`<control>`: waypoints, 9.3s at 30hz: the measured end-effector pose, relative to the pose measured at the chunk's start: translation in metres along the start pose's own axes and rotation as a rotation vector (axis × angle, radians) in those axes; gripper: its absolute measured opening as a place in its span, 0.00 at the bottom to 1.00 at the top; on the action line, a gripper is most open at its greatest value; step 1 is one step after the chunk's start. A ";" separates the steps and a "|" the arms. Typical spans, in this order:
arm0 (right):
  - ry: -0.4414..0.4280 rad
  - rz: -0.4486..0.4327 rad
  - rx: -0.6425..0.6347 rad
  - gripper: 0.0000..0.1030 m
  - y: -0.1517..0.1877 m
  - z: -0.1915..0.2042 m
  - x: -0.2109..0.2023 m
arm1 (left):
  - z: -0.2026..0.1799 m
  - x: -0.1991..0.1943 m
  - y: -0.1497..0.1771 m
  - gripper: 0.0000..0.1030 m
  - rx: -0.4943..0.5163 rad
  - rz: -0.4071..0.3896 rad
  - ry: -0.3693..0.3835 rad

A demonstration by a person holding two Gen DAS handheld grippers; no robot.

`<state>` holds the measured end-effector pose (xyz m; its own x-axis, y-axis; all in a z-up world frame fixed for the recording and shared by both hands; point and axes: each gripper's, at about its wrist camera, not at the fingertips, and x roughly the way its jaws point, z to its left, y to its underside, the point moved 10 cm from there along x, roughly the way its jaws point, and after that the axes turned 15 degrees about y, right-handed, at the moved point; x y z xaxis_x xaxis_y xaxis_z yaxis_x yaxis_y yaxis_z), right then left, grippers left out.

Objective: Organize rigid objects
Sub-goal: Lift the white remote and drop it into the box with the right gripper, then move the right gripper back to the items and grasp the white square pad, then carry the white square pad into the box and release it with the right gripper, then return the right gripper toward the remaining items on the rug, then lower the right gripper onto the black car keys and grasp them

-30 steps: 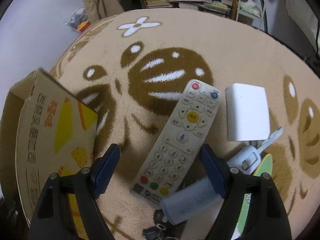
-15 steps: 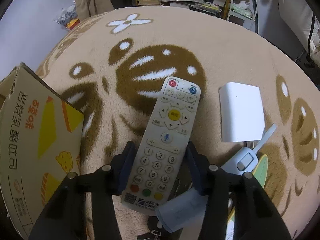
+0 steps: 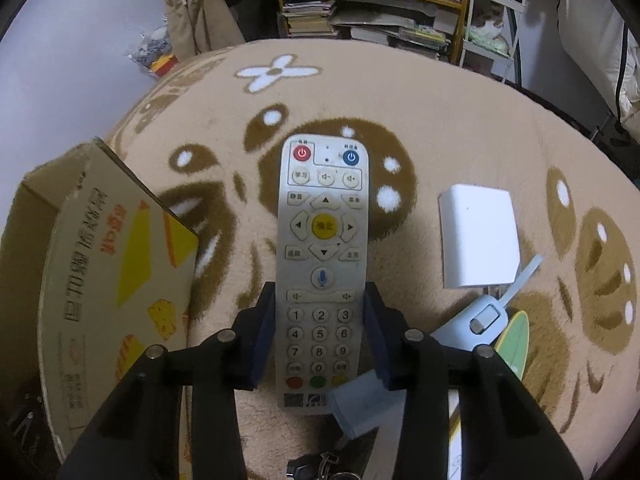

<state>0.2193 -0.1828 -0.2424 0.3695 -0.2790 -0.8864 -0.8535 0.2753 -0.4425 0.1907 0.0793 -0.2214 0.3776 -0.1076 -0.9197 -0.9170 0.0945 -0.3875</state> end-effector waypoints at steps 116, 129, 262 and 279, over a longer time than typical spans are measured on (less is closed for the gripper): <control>0.069 -0.066 0.230 0.87 0.073 -0.123 -0.035 | 0.004 0.000 0.001 0.22 -0.056 0.004 0.044; 0.114 0.110 0.334 0.67 0.120 -0.152 -0.002 | 0.006 -0.001 0.001 0.22 -0.050 0.004 0.042; -0.005 0.046 -0.024 0.38 0.099 0.008 -0.005 | 0.003 0.000 0.004 0.22 -0.041 0.031 0.033; -0.042 -0.108 0.099 0.37 0.064 -0.008 -0.047 | 0.002 -0.001 0.003 0.21 -0.027 0.024 0.022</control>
<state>0.1440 -0.1592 -0.2283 0.4735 -0.2740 -0.8371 -0.7684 0.3360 -0.5446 0.1874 0.0813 -0.2219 0.3528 -0.1274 -0.9270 -0.9291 0.0701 -0.3632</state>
